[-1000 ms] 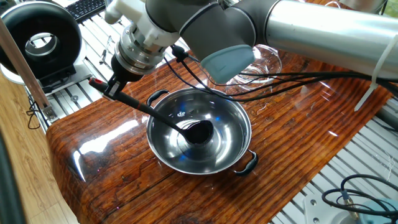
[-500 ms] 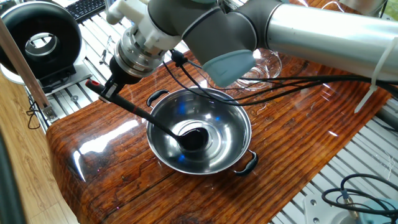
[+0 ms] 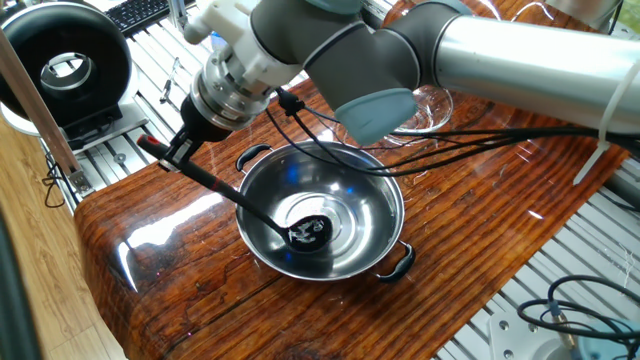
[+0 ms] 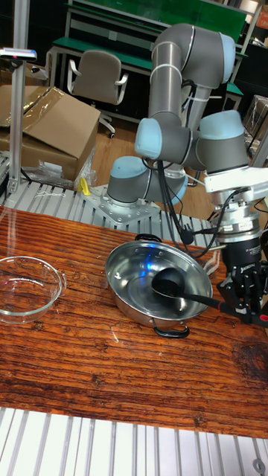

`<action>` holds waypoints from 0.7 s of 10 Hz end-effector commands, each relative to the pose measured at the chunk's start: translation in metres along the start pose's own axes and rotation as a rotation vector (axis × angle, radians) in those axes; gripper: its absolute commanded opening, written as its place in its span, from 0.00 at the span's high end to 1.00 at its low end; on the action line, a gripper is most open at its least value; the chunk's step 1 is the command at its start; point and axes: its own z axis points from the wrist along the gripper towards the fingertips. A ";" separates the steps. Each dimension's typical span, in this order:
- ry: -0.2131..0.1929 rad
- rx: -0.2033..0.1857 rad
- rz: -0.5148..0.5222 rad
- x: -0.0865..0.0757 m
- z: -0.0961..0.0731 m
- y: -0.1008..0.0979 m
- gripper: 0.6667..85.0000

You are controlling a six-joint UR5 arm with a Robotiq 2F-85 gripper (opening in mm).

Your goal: Scoop water with a large spoon from one bowl to another

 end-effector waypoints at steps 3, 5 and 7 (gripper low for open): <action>-0.027 -0.045 0.007 0.000 -0.002 0.003 1.00; -0.022 -0.042 -0.020 0.002 -0.004 -0.003 1.00; -0.025 -0.048 -0.034 0.003 -0.006 -0.005 1.00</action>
